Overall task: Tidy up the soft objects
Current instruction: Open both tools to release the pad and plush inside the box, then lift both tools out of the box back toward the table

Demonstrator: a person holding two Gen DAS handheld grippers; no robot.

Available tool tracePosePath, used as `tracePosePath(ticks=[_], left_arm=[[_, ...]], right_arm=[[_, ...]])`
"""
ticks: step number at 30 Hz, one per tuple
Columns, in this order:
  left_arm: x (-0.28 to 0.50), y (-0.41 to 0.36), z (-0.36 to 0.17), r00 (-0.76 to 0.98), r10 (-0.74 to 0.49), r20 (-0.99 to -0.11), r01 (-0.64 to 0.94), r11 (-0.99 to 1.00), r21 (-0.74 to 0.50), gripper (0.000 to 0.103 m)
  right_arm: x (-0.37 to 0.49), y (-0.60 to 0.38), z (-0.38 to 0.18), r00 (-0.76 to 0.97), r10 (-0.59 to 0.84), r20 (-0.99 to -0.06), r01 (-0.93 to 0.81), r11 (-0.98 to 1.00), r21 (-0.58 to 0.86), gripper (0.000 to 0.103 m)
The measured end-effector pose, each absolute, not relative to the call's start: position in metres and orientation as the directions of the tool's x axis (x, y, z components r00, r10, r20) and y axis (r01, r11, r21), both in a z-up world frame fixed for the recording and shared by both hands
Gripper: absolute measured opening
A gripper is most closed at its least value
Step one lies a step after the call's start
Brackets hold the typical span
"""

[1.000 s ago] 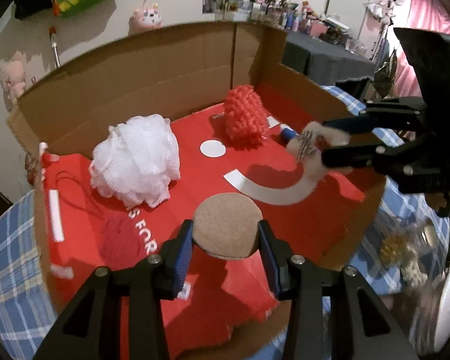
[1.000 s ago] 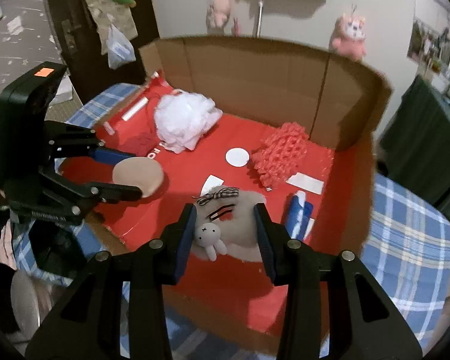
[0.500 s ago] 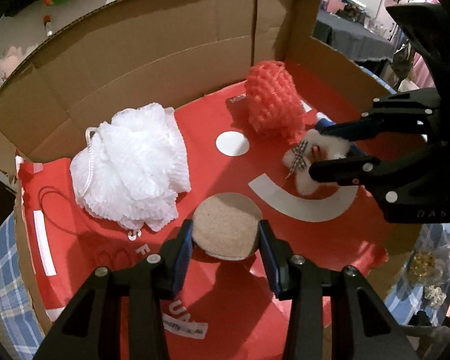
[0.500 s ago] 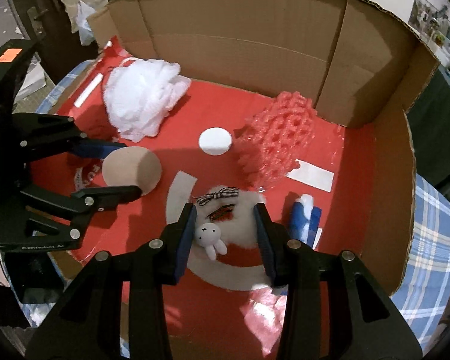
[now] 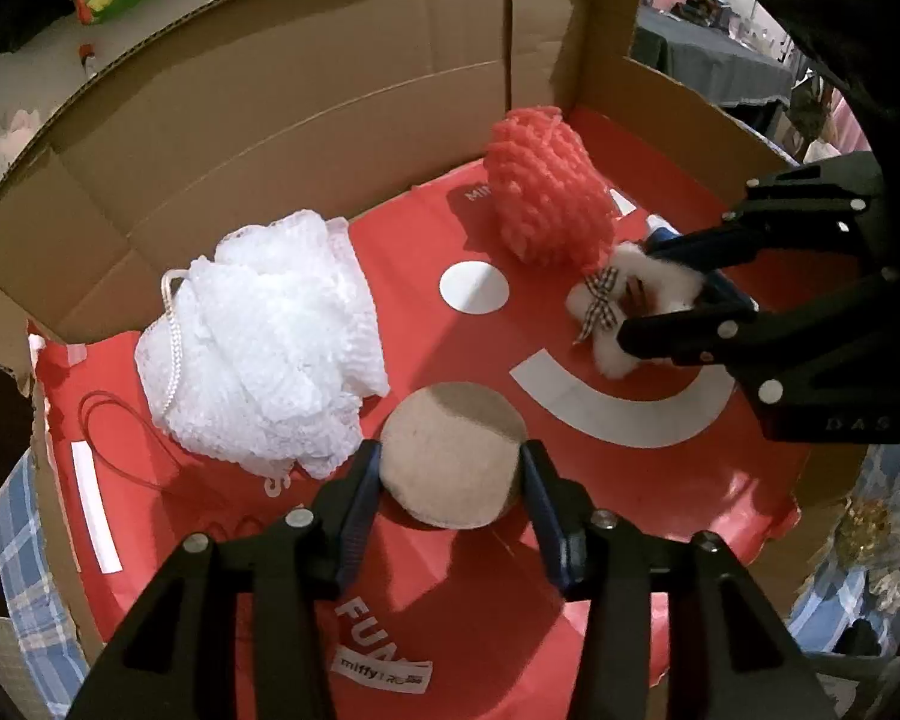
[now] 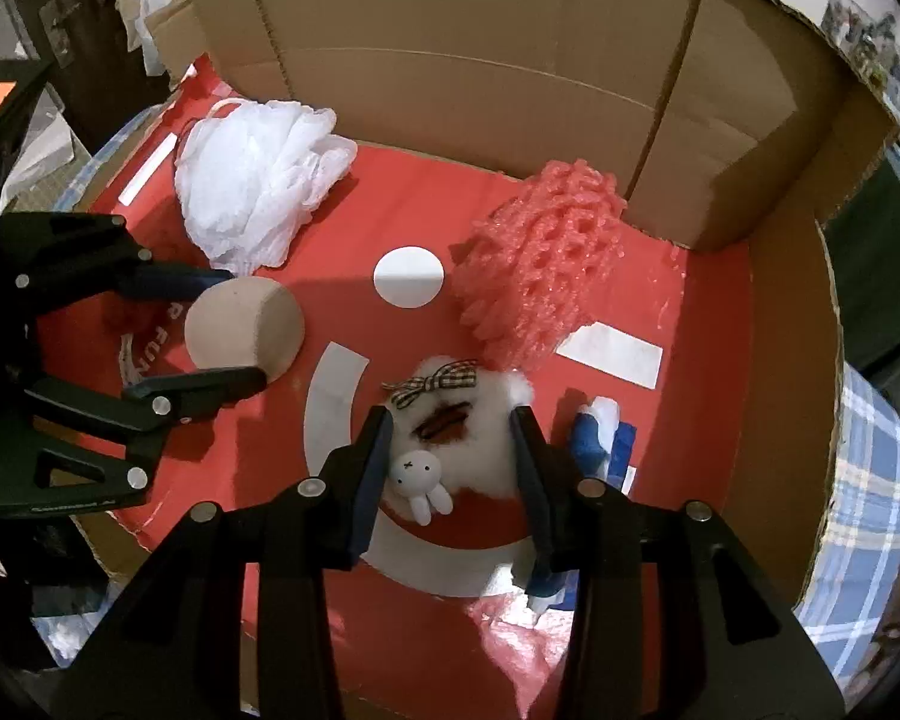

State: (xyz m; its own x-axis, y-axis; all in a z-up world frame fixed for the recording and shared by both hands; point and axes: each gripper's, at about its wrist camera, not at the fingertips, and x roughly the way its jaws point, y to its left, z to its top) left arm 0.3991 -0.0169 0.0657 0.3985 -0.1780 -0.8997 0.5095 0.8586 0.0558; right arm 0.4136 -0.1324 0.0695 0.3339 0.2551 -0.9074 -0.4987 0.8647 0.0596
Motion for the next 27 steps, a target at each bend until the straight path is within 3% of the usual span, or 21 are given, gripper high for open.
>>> tracePosePath(ticks=[3,7,15,17,21,23,27], left_arm=[[0.399,-0.023,0.065,0.399,-0.179,-0.899,0.508,0.86,0.054,0.054],[0.397,-0.025,0.065,0.404,-0.183,-0.896,0.512,0.858,0.055,0.062],[0.384,-0.017,0.076,0.444,-0.194,-0.875,0.51,0.858,0.068,0.071],[0.377,-0.015,0.085,0.476,-0.197,-0.857,0.498,0.864,0.078,0.077],[0.36,-0.005,0.107,0.532,-0.222,-0.817,0.469,0.88,0.067,0.087],[0.346,-0.001,0.123,0.561,-0.244,-0.791,0.455,0.889,0.049,0.091],[0.313,0.004,0.154,0.632,-0.263,-0.729,0.438,0.897,0.056,0.097]], right_arm=[[0.414,-0.131,0.069,0.337,0.244,-0.909,-0.505,0.862,0.045,0.04],[0.42,-0.119,0.066,0.326,0.241,-0.914,-0.506,0.861,0.046,0.048],[0.417,-0.114,0.066,0.337,0.246,-0.909,-0.5,0.865,0.049,0.05],[0.414,-0.115,0.071,0.345,0.255,-0.903,-0.498,0.866,0.054,0.057],[0.4,-0.123,0.091,0.383,0.271,-0.883,-0.489,0.871,0.055,0.059],[0.391,-0.127,0.102,0.404,0.279,-0.871,-0.483,0.874,0.055,0.067],[0.365,-0.138,0.134,0.473,0.291,-0.832,-0.465,0.884,0.046,0.069]])
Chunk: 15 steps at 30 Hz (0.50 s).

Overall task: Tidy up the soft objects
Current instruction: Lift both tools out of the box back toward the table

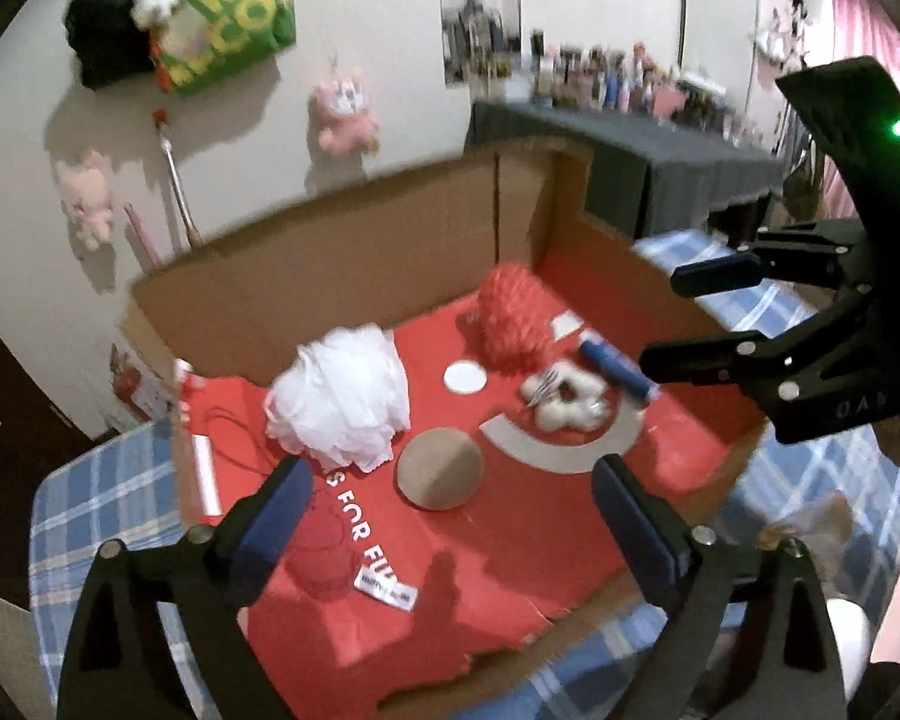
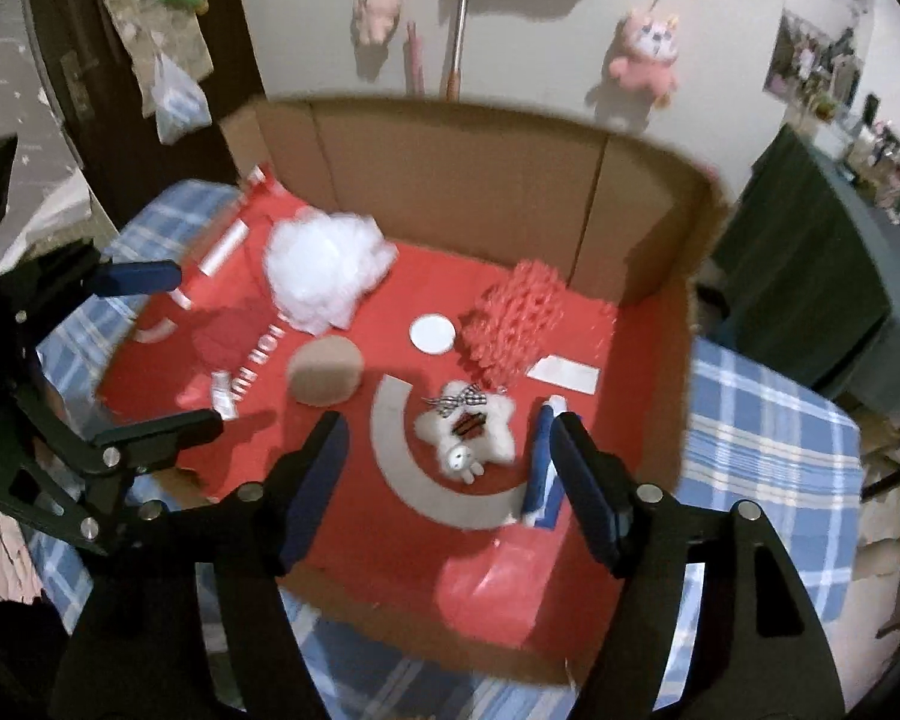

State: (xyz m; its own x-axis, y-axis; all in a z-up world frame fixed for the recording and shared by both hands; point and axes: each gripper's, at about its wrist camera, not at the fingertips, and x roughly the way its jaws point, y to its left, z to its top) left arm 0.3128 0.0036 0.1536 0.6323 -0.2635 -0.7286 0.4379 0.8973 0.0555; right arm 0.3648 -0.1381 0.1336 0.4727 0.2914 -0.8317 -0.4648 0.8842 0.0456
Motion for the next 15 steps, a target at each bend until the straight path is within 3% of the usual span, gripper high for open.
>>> tracePosePath(ticks=[4,10,15], left_arm=[[0.272,0.009,0.185,0.706,-0.281,-0.649,0.411,0.91,0.053,0.103],[0.207,0.021,0.219,0.792,-0.318,-0.521,0.381,0.924,0.016,0.103],[0.155,0.028,0.229,0.837,-0.334,-0.434,0.366,0.93,-0.011,0.103]], right_arm=[[0.329,-0.148,0.168,0.542,0.319,-0.777,-0.452,0.891,0.05,0.077],[0.263,-0.16,0.212,0.644,0.358,-0.676,-0.44,0.896,0.056,0.079],[0.198,-0.17,0.238,0.729,0.388,-0.565,-0.435,0.899,0.057,0.091]])
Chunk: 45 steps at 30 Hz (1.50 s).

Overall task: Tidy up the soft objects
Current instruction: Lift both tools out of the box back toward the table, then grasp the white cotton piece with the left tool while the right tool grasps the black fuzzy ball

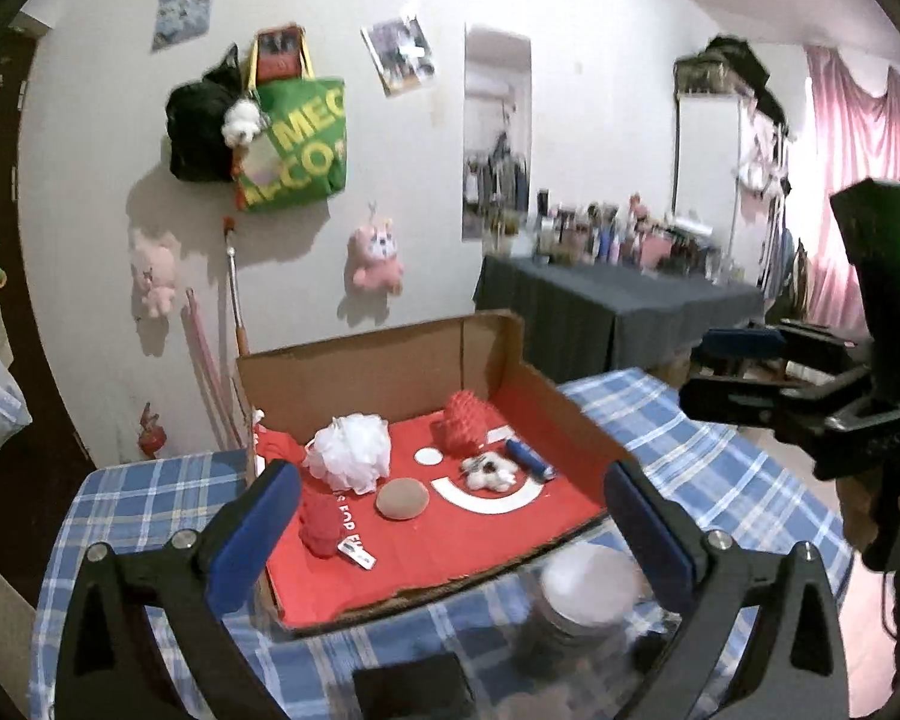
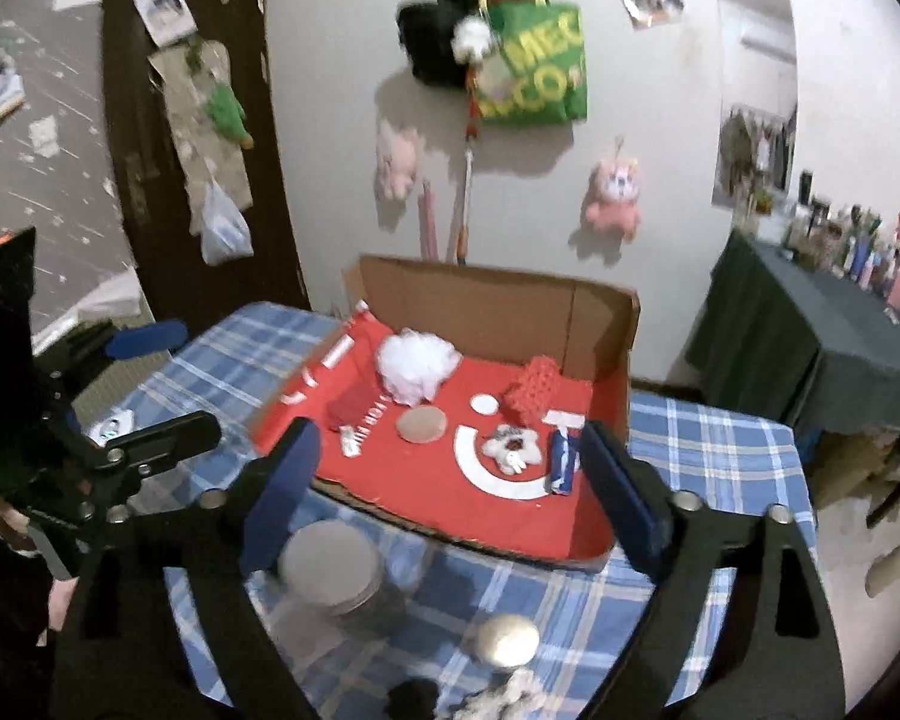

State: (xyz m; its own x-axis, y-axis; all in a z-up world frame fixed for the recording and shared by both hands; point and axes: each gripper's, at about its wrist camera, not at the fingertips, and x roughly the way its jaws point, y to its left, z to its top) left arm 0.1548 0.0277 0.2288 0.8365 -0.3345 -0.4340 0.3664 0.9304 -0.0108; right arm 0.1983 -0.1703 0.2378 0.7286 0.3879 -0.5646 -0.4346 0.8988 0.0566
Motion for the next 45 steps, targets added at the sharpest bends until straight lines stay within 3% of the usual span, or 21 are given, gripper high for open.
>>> tracePosePath(ticks=[9,12,23,34,45], left_arm=[[0.067,0.033,0.221,0.902,-0.324,-0.285,0.328,0.944,-0.034,0.103],[0.049,0.033,0.213,0.915,-0.309,-0.26,0.31,0.95,-0.039,0.103],[0.015,0.033,0.165,0.945,-0.224,-0.239,0.217,0.974,-0.058,0.103],[0.014,0.034,0.102,0.926,-0.16,-0.342,0.138,0.987,-0.088,0.103],[0.032,0.033,0.063,0.879,-0.143,-0.454,0.106,0.989,-0.106,0.103]], right_arm=[[0.095,-0.175,0.243,0.83,0.399,-0.39,-0.422,0.906,0.028,0.091],[0.067,-0.175,0.234,0.869,0.361,-0.338,-0.382,0.924,0.004,0.097],[-0.001,-0.171,0.182,0.952,0.22,-0.211,-0.233,0.972,-0.038,0.098],[-0.002,-0.173,0.112,0.948,0.163,-0.274,-0.169,0.986,0.003,0.098],[0.02,-0.173,0.054,0.89,0.158,-0.428,-0.161,0.987,0.028,0.098]])
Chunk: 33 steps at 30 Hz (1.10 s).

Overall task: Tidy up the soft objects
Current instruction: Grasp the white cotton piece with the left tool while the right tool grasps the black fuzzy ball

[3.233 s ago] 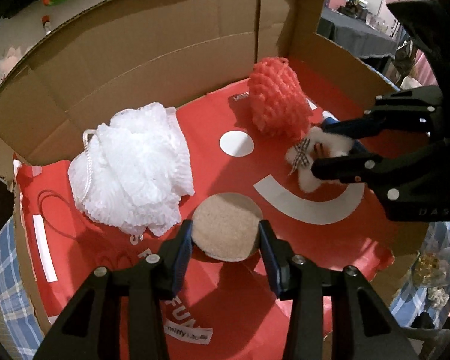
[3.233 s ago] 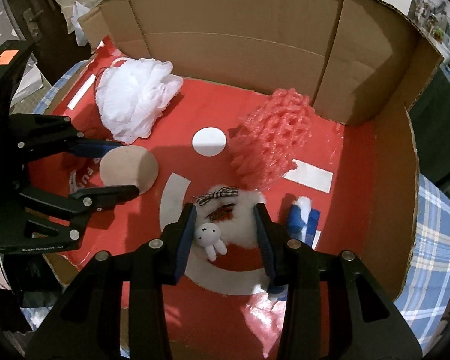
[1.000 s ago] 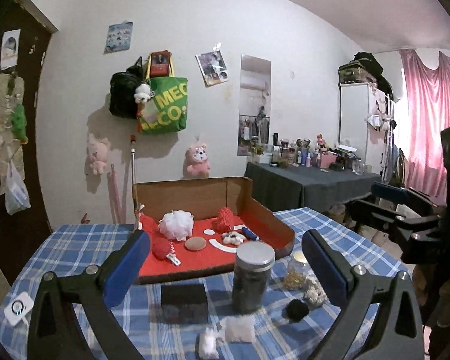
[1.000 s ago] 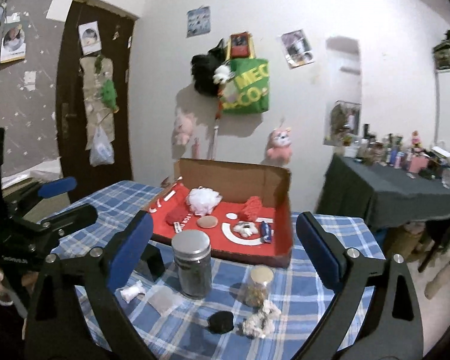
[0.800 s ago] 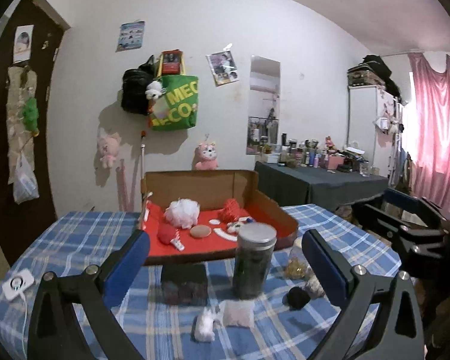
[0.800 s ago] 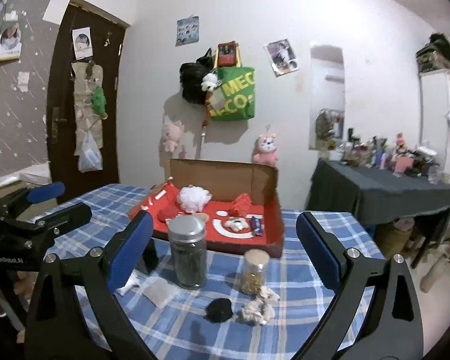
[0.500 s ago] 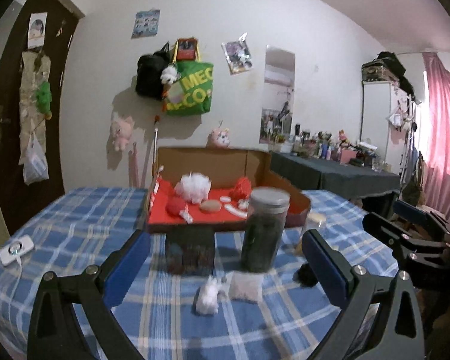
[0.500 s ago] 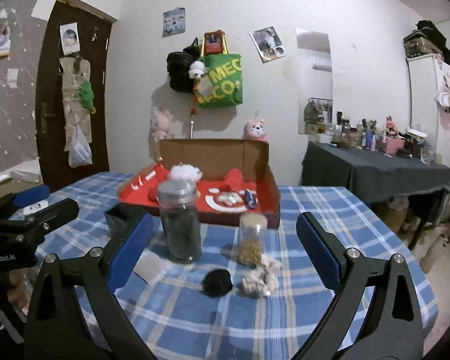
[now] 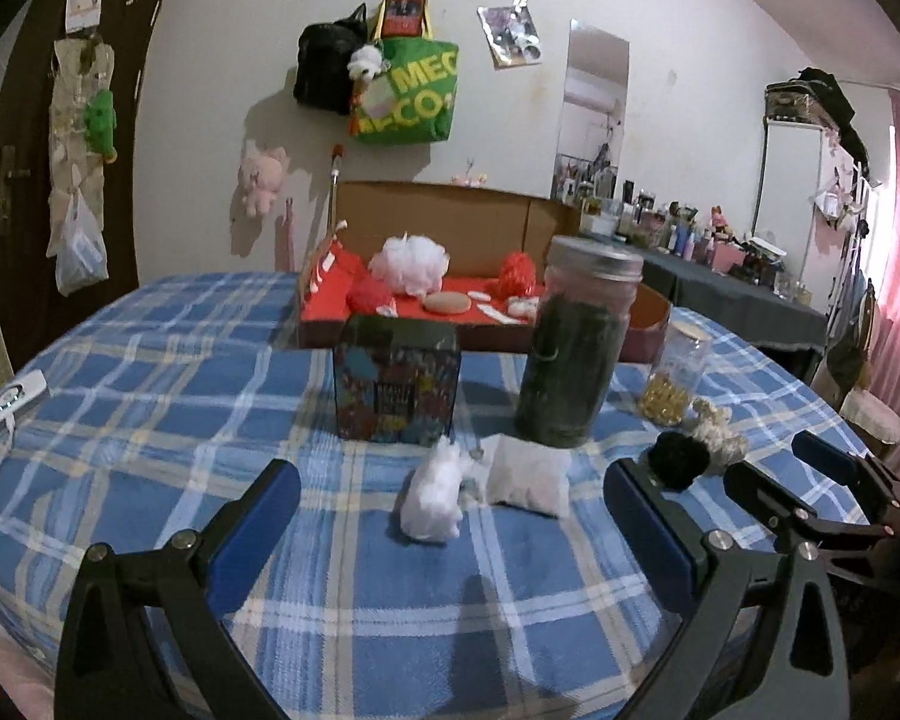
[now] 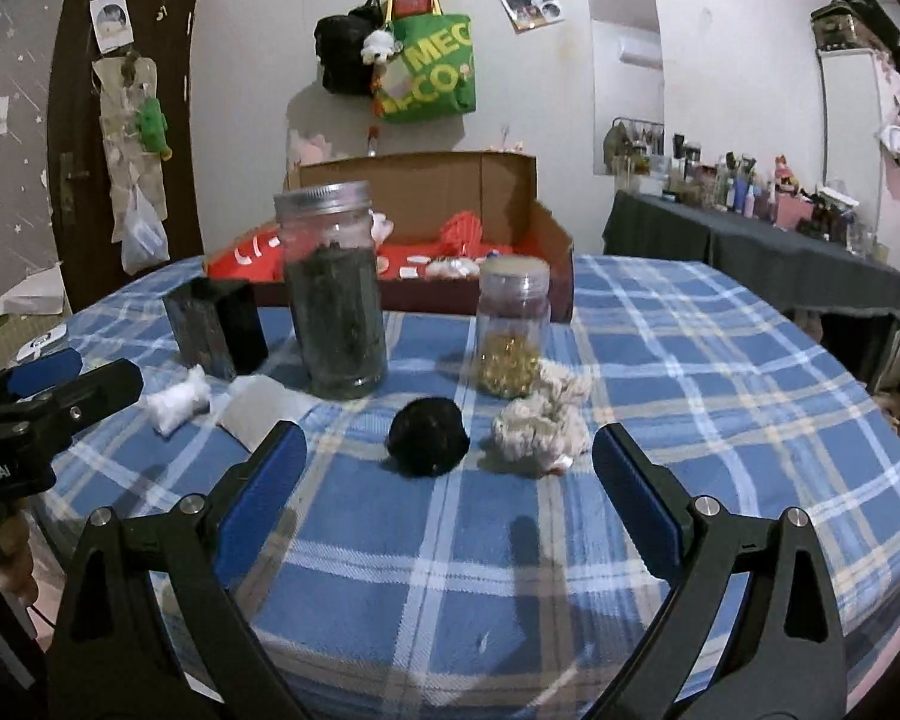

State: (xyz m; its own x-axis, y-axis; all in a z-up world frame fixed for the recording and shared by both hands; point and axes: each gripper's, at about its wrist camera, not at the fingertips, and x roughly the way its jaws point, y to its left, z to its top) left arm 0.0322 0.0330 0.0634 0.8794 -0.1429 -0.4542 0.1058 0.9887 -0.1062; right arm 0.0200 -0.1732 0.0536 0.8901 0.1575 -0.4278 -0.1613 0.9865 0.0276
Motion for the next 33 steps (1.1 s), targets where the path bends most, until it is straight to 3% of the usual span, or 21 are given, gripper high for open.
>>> tracePosePath(ticks=[19,21,23,25,28,31,33], left_arm=[[0.08,0.046,0.049,0.825,-0.095,-0.557,0.071,0.995,-0.065,0.103],[0.086,0.047,0.047,0.817,-0.092,-0.569,0.075,0.996,-0.053,0.099],[0.092,0.048,0.044,0.801,-0.106,-0.589,0.09,0.994,-0.057,0.083],[0.098,0.049,0.04,0.777,-0.135,-0.615,0.114,0.991,-0.072,0.073],[0.1,0.049,0.035,0.756,-0.169,-0.633,0.144,0.985,-0.092,0.046],[0.1,0.047,0.032,0.74,-0.202,-0.641,0.172,0.979,-0.11,0.019],[0.096,0.045,0.034,0.748,-0.202,-0.632,0.178,0.979,-0.102,0.016]], right_arm=[[0.061,-0.167,0.043,0.818,0.208,-0.537,-0.212,0.976,0.055,0.097],[0.068,-0.164,0.042,0.809,0.203,-0.552,-0.218,0.975,0.039,0.091],[0.073,-0.162,0.042,0.804,0.209,-0.557,-0.23,0.973,0.033,0.074],[0.078,-0.16,0.043,0.797,0.212,-0.566,-0.239,0.971,0.027,0.06],[0.087,-0.16,0.038,0.762,0.247,-0.599,-0.262,0.963,0.063,0.041],[0.088,-0.16,0.035,0.745,0.264,-0.613,-0.285,0.956,0.066,0.033],[0.089,-0.159,0.03,0.727,0.269,-0.631,-0.296,0.953,0.065,0.027]])
